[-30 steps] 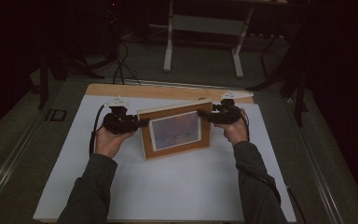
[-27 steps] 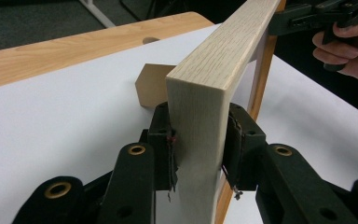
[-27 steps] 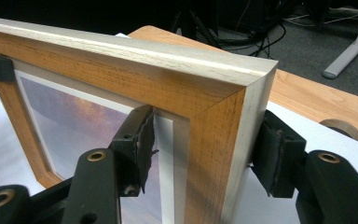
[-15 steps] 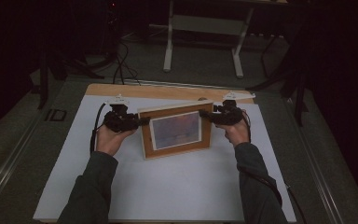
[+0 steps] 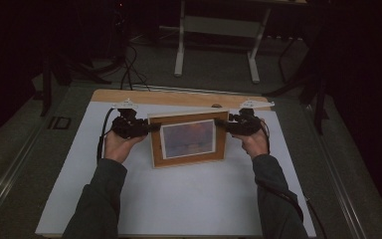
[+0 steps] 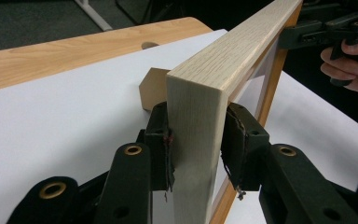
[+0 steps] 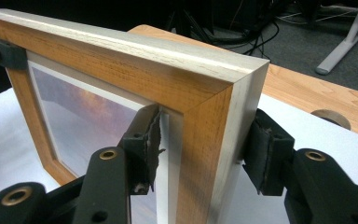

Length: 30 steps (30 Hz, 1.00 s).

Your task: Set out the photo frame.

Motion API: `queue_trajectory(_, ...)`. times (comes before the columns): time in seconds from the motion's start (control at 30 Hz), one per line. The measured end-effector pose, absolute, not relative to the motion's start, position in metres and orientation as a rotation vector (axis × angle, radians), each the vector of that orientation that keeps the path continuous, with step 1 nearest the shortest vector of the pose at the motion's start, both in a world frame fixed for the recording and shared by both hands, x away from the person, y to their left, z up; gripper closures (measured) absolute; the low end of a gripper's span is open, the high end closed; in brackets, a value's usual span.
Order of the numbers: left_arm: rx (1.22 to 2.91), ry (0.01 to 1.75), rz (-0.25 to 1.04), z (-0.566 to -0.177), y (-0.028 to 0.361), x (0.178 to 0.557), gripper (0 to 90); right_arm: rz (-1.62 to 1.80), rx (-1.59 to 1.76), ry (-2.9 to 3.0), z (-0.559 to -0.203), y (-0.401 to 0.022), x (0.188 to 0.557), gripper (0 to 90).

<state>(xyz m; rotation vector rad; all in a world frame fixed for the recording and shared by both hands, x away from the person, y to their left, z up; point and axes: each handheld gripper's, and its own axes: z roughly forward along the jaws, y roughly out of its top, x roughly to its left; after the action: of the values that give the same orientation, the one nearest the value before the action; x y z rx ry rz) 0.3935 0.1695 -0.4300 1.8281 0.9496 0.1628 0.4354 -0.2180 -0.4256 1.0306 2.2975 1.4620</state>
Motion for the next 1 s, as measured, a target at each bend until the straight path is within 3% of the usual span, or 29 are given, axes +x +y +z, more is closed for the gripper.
queue_trajectory(1.0,1.821,0.933,0.148,-0.434,0.168,0.405,62.8,1.449,1.063,2.280,-0.427,-0.224,0.424,54.1)
